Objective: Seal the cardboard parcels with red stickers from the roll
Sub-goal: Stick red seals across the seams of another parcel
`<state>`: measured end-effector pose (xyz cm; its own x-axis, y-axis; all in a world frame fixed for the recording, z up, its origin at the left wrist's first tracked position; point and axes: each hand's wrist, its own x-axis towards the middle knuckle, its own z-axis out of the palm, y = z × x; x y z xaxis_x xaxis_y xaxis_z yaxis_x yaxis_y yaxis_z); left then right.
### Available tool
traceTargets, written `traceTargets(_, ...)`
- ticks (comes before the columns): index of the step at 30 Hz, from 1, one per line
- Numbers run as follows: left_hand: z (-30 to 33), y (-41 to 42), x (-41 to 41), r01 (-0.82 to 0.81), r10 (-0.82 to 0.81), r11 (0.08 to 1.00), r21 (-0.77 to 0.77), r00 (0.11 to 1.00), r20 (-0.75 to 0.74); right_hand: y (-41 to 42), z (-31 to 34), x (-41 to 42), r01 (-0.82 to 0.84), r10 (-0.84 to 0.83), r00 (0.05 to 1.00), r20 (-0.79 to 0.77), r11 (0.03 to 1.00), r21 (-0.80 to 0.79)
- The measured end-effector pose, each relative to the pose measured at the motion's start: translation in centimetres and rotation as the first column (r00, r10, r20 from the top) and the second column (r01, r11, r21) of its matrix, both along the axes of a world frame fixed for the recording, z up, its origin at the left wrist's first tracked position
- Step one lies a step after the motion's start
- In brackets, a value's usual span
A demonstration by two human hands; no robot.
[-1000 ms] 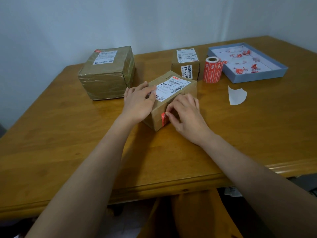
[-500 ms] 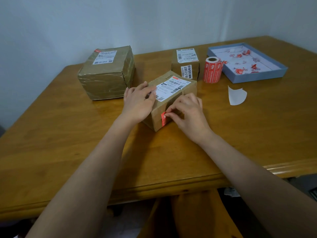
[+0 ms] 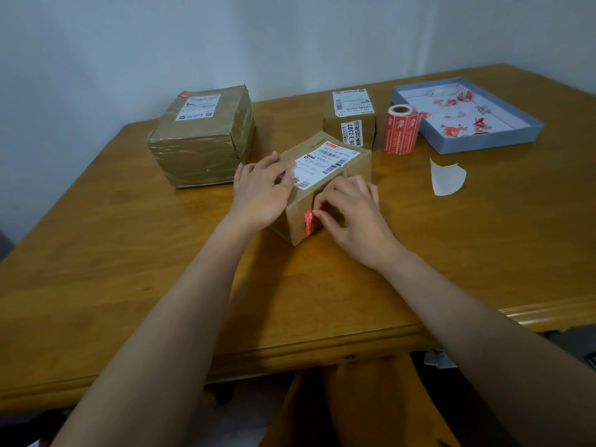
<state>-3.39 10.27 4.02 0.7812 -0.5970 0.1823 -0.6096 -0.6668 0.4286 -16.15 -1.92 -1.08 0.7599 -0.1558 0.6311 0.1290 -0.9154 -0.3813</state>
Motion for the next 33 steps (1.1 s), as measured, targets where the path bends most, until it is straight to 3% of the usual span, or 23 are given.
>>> traceTargets(12,0.08,0.12,-0.29,0.009,-0.009,1.0,0.01,1.0,0.006,0.01,0.21,-0.49,-0.021,0.021,1.0,-0.016,1.0,-0.003)
traceTargets(19,0.18,0.18,-0.43,0.01,-0.01,1.0,0.015,1.0,-0.001,-0.51,0.29,-0.64,0.046,-0.05,0.997,0.055,0.996,0.082)
traceTargets(33,0.07,0.05,-0.29,0.002,-0.002,1.0,-0.003,1.0,0.009,-0.13,0.08,-0.15,0.009,-0.009,1.0,0.009,1.0,0.016)
